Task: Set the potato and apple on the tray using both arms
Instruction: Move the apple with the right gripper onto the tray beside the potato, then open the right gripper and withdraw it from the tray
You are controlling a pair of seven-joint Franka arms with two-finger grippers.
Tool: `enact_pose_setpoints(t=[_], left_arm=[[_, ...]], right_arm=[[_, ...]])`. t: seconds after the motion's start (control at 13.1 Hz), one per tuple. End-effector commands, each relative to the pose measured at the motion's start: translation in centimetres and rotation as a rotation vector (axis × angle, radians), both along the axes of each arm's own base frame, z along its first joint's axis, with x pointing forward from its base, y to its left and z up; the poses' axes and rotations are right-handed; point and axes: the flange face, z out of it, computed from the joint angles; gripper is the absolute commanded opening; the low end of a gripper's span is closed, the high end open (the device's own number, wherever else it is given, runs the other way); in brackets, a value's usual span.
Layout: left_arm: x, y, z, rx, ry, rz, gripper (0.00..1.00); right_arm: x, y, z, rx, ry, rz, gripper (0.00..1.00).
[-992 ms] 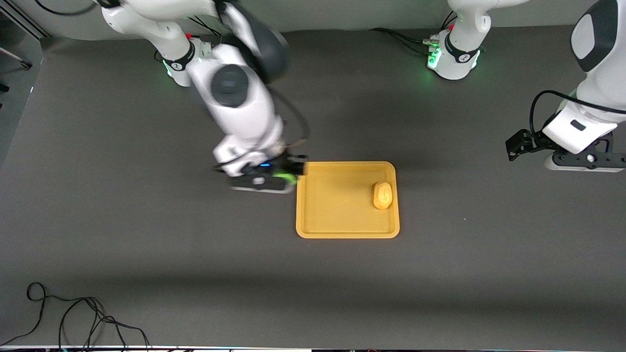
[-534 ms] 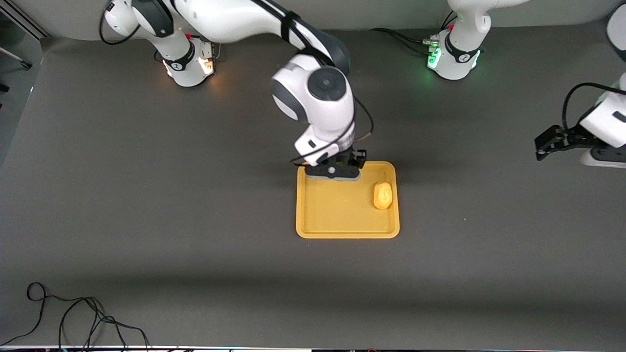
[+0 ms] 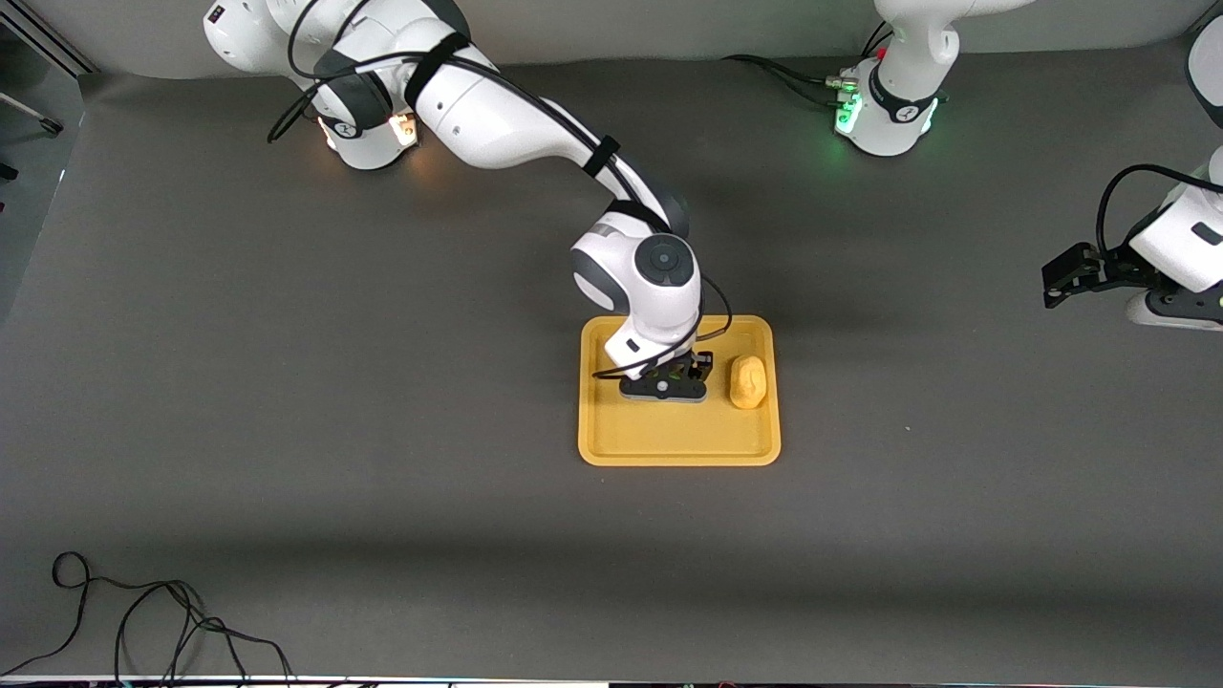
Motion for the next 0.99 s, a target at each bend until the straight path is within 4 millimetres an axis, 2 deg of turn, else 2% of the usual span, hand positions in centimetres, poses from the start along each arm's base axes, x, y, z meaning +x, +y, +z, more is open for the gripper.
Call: enact_pose_setpoints(t=[0.0, 0.08, 0.15, 0.31, 0.38, 0.53, 0.61, 0.69, 0.76, 0.92], left_arm=[[-0.3, -0.9, 0.4, -0.008, 0.014, -0.024, 1.0], [-0.6, -1.2, 0.7, -0.007, 0.018, -0.018, 1.0], [-0.9, -1.1, 0.8, 0.001, 0.038, -0.022, 1.0], [-0.8, -0.3, 1.3, 0.001, 0.028, -0.022, 1.0], [-0.8, -0.3, 1.3, -0.002, 0.026, -0.02, 1.0], [-0.9, -0.2, 1.4, -0.002, 0.031, -0.019, 1.0], [-0.8, 0.1, 1.6, -0.004, 0.025, -0.014, 1.0], [-0.7, 0.3, 1.7, -0.004, 0.017, -0.01, 1.0], [-0.7, 0.3, 1.6, -0.004, 0.02, -0.01, 1.0], [-0.8, 0.3, 1.7, -0.004, 0.025, -0.008, 1.0]], right_arm=[[0.4, 0.6, -0.3, 0.016, -0.04, -0.019, 0.99], [0.6, 0.5, 0.2, 0.019, -0.045, -0.021, 1.0], [0.8, 0.5, 1.8, 0.026, -0.053, -0.024, 1.0], [1.1, 0.1, 7.0, 0.019, -0.048, -0.037, 1.0], [1.0, -0.3, 10.8, 0.016, -0.045, -0.046, 1.0], [0.5, -1.9, 19.7, 0.017, -0.043, -0.059, 1.0], [-0.1, -2.8, 23.0, 0.007, -0.032, -0.065, 1.0], [-0.4, -4.3, 26.5, -0.003, -0.024, -0.077, 1.0], [-0.1, -6.8, 30.1, -0.007, -0.01, -0.093, 1.0], [0.0, -11.4, 35.3, -0.044, 0.018, -0.048, 1.0]])
